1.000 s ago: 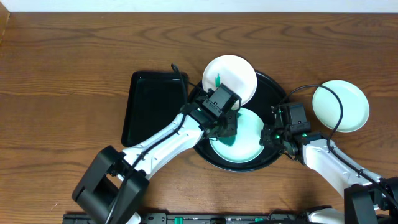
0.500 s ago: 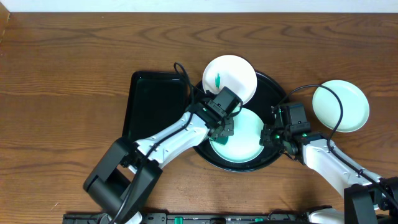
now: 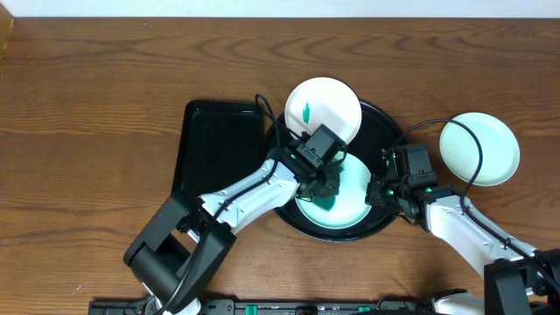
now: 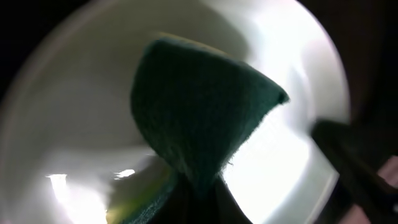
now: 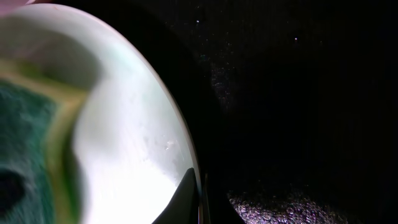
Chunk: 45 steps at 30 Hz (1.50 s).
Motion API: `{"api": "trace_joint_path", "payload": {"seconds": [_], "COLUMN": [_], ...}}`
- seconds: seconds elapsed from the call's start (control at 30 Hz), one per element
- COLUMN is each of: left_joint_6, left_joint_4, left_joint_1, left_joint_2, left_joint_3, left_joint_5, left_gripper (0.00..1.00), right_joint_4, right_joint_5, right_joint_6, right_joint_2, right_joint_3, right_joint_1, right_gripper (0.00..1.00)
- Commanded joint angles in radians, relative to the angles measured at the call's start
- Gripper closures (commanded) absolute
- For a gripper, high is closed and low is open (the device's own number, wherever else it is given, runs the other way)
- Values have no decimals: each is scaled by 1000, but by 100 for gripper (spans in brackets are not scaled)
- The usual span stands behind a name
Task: Clean dirty plates on tray and stack at the side
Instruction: 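Scrub the mint plate with the sponge in the left gripper, then return the sponge with the left gripper over the black tray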
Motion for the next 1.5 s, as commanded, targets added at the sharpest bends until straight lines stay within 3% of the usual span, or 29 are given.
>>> {"api": "trace_joint_path", "payload": {"seconds": [0.0, 0.33, 0.7, 0.9, 1.2, 1.47], "left_joint_6": [-1, 1, 16, 89, 205, 225], "left_joint_4": [17, 15, -74, -190, -439, -556], "left_joint_1": [-8, -8, 42, 178, 507, 767], "left_joint_2": [12, -39, -208, -283, -309, -309], "left_joint_3": [-10, -10, -10, -10, -10, -10], "left_joint_5": [124, 114, -9, -10, -10, -9], "left_gripper": [92, 93, 92, 93, 92, 93], "right_joint_4": [2, 2, -1, -1, -1, -6], "right_joint_5": [-2, -2, -2, -2, -1, -1], "right_joint_6": [-7, -7, -7, -8, -8, -8], "right_joint_2": [2, 2, 2, 2, 2, 2], "right_joint_3": [-7, -7, -7, -7, -7, -7], "right_joint_1": [12, 12, 12, 12, 12, 12], "right_gripper": [99, 99, 94, 91, 91, 91]}}
